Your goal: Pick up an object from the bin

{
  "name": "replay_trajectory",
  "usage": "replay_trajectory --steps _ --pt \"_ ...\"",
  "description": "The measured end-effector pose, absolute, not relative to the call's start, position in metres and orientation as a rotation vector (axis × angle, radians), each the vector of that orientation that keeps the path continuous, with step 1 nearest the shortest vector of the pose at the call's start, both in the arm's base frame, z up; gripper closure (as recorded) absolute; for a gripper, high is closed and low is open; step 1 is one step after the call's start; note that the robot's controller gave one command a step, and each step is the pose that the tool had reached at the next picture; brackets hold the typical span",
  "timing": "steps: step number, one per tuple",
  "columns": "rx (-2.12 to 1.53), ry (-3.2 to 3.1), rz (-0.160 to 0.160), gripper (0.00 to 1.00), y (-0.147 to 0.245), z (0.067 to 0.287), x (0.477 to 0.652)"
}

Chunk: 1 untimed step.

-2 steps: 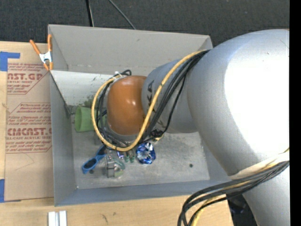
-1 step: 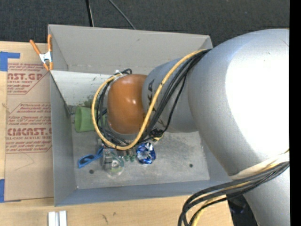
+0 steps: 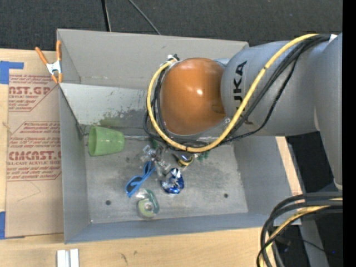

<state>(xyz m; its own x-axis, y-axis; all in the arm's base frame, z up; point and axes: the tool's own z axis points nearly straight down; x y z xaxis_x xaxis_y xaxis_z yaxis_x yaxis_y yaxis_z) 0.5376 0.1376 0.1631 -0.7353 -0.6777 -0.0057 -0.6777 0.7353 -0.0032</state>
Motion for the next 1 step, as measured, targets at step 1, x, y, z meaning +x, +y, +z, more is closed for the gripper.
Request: replay_trajectory --steps 1 --pt "-1.192 2.893 -0.002 1.00 0.1342 0.2441 0.5453"
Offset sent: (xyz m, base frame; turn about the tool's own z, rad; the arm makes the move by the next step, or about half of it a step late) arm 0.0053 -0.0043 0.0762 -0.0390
